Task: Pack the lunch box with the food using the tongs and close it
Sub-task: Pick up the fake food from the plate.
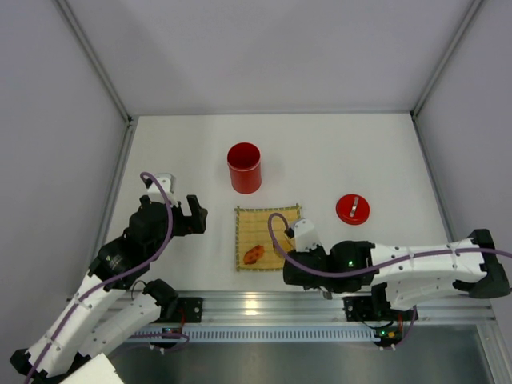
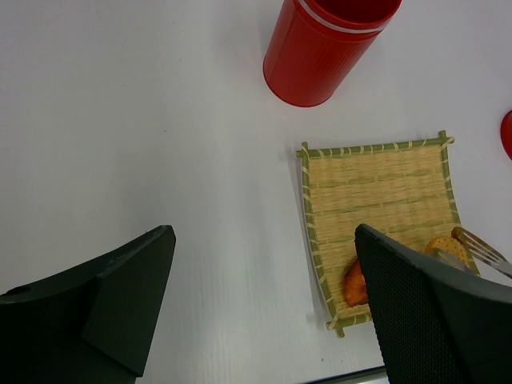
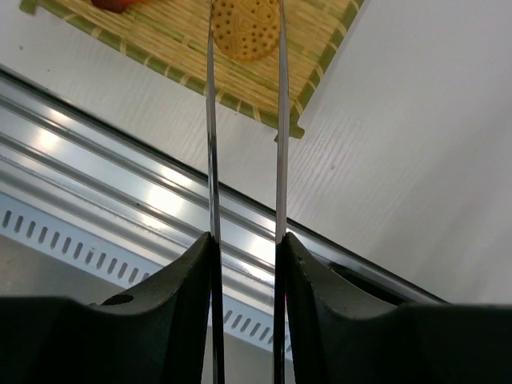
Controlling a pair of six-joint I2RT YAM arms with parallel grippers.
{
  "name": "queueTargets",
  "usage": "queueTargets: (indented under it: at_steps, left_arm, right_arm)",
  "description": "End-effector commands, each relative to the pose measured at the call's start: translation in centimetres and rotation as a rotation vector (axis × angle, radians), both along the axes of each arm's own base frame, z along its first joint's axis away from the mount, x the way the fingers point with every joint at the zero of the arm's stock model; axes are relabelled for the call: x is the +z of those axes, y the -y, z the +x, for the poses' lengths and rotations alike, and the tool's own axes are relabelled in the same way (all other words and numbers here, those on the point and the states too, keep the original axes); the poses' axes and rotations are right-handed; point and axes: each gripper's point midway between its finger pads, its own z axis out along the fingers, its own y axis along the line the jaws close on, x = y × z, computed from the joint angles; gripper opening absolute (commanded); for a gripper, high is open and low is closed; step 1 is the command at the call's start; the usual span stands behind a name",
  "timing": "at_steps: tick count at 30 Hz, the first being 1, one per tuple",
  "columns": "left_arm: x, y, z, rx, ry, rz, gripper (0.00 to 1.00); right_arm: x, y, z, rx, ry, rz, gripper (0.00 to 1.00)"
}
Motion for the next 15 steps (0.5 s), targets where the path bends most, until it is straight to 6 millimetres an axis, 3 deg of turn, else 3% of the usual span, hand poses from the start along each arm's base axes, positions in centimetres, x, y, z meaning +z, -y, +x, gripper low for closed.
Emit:
queueTargets:
  at_steps: [1,7,15]
  left_arm:
    - [0.4,0.2,0.3,0.002,0.023,-0.016,0.99]
    - [0.2,0.3,0.4,0.002,0.019,-0.011,0.99]
    - [0.2,0.2,0.4,0.004,0.017,-0.01,0.99]
  right_arm:
    - [4.3,0.3,1.8,-0.028,0.109,0.062,0.34]
    - [8.6,-0.9,5.2,-0.041,0.193,0.118,0.34]
    - [16.4,-3.4,13.6,-0.096,0.334,0.236,0.34]
